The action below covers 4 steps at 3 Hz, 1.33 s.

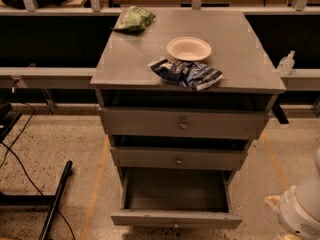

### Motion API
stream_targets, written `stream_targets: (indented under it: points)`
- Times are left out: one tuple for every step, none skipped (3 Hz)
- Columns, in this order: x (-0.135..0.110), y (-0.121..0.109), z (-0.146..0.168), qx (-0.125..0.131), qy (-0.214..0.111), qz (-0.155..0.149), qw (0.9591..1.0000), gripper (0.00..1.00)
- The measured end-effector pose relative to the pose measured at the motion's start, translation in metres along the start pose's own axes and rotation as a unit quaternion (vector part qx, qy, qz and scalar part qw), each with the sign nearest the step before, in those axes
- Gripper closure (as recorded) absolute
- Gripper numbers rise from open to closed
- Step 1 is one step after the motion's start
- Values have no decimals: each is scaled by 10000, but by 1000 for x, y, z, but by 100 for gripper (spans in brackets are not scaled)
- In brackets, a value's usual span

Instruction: Close bottom drawer

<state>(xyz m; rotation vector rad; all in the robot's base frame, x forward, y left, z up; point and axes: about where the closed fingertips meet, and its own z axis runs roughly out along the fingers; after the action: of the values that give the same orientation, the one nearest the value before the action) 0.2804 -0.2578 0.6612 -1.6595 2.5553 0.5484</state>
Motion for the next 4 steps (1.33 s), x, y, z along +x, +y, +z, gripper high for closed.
stream_targets:
  points:
    - [26,-27,74,-316,-163,40,9994,0]
    - [48,-49,141,-526,-323,83,9981,0]
    - [51,-46,164,-738,-387,133,9964,0]
    - [51,-46,165,-739,-387,132,9964,0]
